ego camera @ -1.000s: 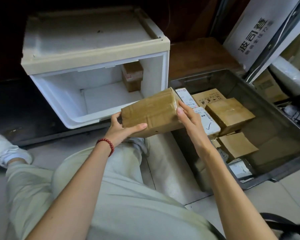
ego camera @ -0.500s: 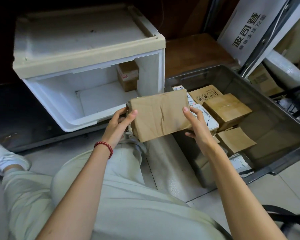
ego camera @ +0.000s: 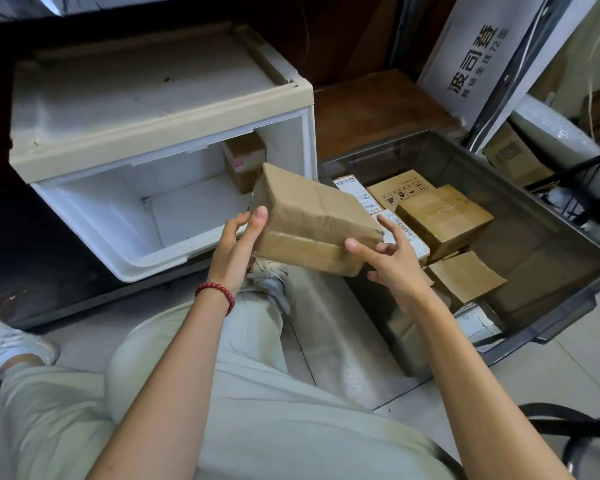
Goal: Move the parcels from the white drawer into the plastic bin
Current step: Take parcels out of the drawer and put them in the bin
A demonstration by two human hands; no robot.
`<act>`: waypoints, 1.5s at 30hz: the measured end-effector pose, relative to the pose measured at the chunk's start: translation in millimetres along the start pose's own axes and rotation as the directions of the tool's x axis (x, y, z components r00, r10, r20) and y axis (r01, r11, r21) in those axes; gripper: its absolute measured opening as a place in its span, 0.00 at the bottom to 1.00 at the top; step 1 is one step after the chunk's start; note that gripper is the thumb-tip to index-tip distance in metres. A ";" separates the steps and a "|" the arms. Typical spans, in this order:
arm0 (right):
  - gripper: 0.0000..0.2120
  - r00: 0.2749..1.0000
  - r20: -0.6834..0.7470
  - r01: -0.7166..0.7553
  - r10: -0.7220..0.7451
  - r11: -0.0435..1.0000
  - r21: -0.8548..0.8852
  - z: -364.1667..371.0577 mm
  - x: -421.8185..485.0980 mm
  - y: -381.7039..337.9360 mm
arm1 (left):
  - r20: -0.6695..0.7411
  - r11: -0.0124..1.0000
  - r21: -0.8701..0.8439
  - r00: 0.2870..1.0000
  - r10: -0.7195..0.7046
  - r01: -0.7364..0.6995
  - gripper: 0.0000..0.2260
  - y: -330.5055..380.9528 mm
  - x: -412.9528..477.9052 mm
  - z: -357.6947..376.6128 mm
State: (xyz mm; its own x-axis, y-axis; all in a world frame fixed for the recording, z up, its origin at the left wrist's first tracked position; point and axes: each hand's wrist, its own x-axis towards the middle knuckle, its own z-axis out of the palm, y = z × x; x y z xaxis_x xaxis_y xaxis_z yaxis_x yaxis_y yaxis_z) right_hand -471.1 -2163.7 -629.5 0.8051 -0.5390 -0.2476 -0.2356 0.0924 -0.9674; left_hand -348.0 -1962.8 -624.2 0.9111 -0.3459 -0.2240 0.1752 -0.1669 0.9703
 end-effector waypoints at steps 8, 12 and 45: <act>0.34 0.981 -0.193 0.002 -0.002 1.000 -0.001 -22.9 5.5 5.6 | 0.080 0.973 0.141 0.982 0.174 -0.183 0.30 24.9 13.3 43.0; 0.52 0.991 -0.131 -0.011 0.018 0.999 0.051 -25.0 8.1 13.2 | 0.004 0.943 0.210 0.965 0.263 -0.258 0.26 37.3 30.1 64.3; 0.42 0.901 -0.435 0.023 0.001 0.998 0.051 -179.3 258.9 -6.8 | 0.225 0.695 0.656 0.955 0.194 -0.296 0.32 23.4 175.7 266.7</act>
State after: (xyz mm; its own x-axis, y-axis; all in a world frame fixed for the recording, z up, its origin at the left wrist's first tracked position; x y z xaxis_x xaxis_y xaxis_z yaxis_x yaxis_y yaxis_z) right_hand -358.7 -2454.0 -677.6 0.4880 -0.8493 -0.2014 -0.1890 0.1225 -0.9743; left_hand -283.3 -2273.8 -665.3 0.8202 -0.5703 -0.0459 -0.3924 -0.6191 0.6802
